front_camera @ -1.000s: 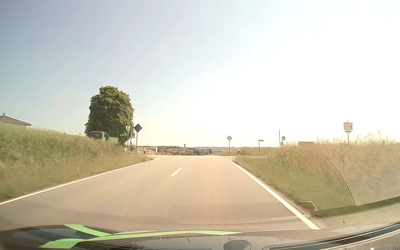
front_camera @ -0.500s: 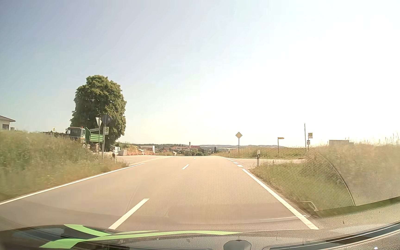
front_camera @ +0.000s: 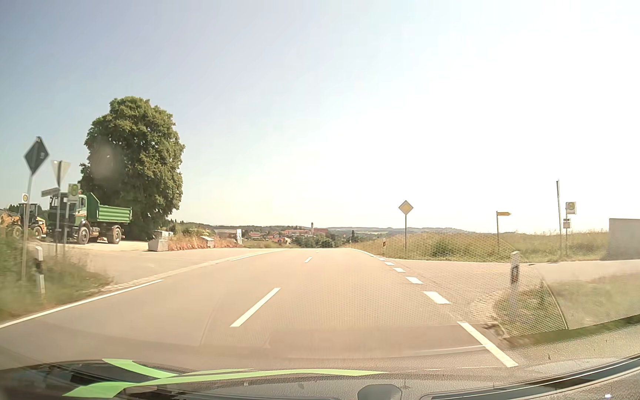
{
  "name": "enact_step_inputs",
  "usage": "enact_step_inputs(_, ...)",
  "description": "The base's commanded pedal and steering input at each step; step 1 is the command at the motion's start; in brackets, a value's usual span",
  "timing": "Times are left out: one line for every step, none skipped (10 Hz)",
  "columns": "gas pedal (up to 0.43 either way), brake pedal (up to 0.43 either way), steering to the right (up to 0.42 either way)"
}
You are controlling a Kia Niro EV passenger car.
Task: Follow the waypoints while adhering to traffic rules and regulations
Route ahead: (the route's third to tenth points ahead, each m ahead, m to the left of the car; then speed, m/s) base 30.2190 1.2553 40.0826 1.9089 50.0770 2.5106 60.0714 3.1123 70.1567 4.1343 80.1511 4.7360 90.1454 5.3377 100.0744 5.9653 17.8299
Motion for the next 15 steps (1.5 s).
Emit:
enact_step_inputs(0.280, 0.000, -0.013)
enact_step_inputs(0.280, 0.000, -0.011)
enact_step_inputs(0.280, 0.000, -0.010)
enact_step_inputs(0.280, 0.000, -0.005)
enact_step_inputs(0.268, 0.000, -0.004)
enact_step_inputs(0.268, 0.000, -0.004)
enact_step_inputs(0.268, 0.000, -0.004)
enact_step_inputs(0.268, 0.000, -0.004)
enact_step_inputs(0.268, 0.000, -0.004)
enact_step_inputs(0.268, 0.000, -0.004)
enact_step_inputs(0.260, 0.000, -0.004)
enact_step_inputs(0.228, 0.000, -0.004)
enact_step_inputs(0.228, 0.000, -0.004)
enact_step_inputs(0.228, 0.000, -0.004)
enact_step_inputs(0.228, 0.000, -0.004)
